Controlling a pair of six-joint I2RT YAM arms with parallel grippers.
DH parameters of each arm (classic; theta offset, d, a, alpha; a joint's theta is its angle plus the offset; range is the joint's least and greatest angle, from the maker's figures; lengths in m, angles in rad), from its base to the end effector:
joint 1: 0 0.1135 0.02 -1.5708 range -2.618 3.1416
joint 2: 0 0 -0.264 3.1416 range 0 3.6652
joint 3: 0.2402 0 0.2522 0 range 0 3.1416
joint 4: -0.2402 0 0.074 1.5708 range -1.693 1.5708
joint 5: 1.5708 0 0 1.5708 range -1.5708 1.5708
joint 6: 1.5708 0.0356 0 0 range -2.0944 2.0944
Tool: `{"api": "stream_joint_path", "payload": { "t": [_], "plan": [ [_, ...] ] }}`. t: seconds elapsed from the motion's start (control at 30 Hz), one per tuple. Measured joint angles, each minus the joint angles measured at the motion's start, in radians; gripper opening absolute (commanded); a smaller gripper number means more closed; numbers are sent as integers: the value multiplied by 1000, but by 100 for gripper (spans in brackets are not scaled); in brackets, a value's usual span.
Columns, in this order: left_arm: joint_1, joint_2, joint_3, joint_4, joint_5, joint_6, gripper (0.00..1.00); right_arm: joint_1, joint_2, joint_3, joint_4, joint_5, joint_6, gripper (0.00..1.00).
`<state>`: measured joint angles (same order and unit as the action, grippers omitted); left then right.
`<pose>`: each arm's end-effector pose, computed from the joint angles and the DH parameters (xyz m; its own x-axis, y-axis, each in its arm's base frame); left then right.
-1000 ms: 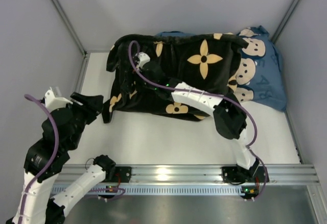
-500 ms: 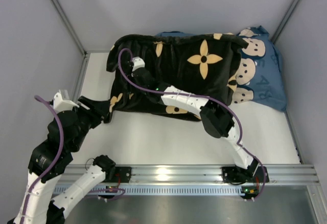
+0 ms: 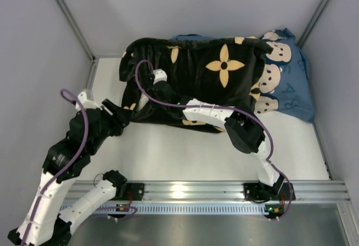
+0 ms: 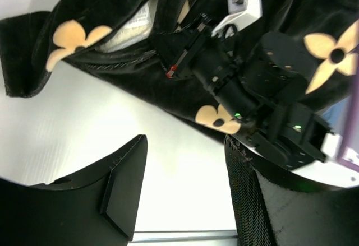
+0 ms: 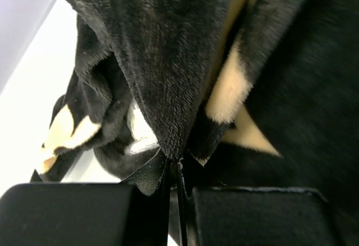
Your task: Remove the pillowcase from the pillow
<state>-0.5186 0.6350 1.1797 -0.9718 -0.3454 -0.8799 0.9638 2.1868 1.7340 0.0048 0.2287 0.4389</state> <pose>0.0787 -0.0310 0.4038 -0.3824 -0.6167 -0.6881 -0.1506 0.7763 -0.6121 0.3015 0.4200 0.2287 -0.5141 -0.0147 -0.8576 -0.5136 0.8060 0.2941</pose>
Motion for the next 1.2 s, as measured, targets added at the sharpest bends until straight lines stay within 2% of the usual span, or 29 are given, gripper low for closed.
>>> {"api": "stream_joint_path", "payload": {
  "t": [0.1,0.17,0.2,0.23,0.33,0.4,0.5,0.73,0.97,1.1,1.13,1.2],
  "plan": [
    [0,70,-4,0,35,18,62,-2,-68,-85,13,19,8,0],
    [0,117,-5,0,57,34,58,-5,-137,-165,28,32,16,0],
    [0,144,-5,0,72,43,54,-7,-183,-212,29,38,18,0],
    [0,172,-5,0,84,53,44,-9,-229,-251,30,43,21,0],
    [0,271,-4,5,127,88,26,-14,-377,-357,37,50,27,0],
    [0,345,-4,11,155,101,24,-18,-481,-418,34,52,29,0],
    [-2,413,-24,52,184,101,25,-19,-620,-487,26,51,29,0],
    [-3,352,-52,145,219,72,30,-19,-857,-655,-37,6,33,0],
    [-18,367,-49,179,223,64,36,-20,-974,-739,-101,-85,37,0],
    [-101,450,-26,183,195,72,41,-20,-988,-747,-104,-114,37,0],
    [-127,473,-21,182,175,69,44,-20,-988,-747,-105,-120,37,0],
    [-172,499,-20,169,134,60,60,-20,-988,-747,-104,-128,37,0]
  ]
}}
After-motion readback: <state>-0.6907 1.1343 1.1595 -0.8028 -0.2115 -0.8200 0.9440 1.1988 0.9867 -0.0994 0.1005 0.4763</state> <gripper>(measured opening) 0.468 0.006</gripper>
